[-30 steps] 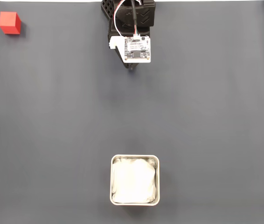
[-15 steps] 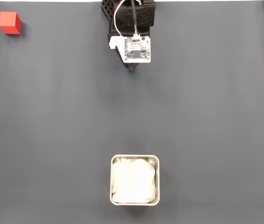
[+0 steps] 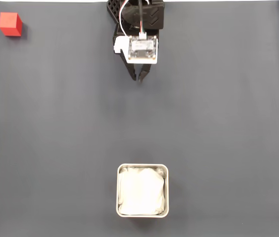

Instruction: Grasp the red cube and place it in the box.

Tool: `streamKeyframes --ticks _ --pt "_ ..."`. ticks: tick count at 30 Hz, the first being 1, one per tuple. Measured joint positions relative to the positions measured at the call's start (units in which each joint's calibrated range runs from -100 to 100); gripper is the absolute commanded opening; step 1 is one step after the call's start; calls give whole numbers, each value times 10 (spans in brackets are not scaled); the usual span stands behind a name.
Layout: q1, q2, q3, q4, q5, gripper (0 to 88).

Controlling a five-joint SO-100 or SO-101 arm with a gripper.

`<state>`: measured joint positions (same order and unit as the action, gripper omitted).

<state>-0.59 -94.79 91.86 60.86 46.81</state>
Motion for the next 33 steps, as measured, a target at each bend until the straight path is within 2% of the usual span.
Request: streamKeyframes --ticks 13,19,33 --pt "0 174 -294 -29 12 0" --pt "0 245 -404 8 15 0" --pt "22 321 -507 56 13 0"
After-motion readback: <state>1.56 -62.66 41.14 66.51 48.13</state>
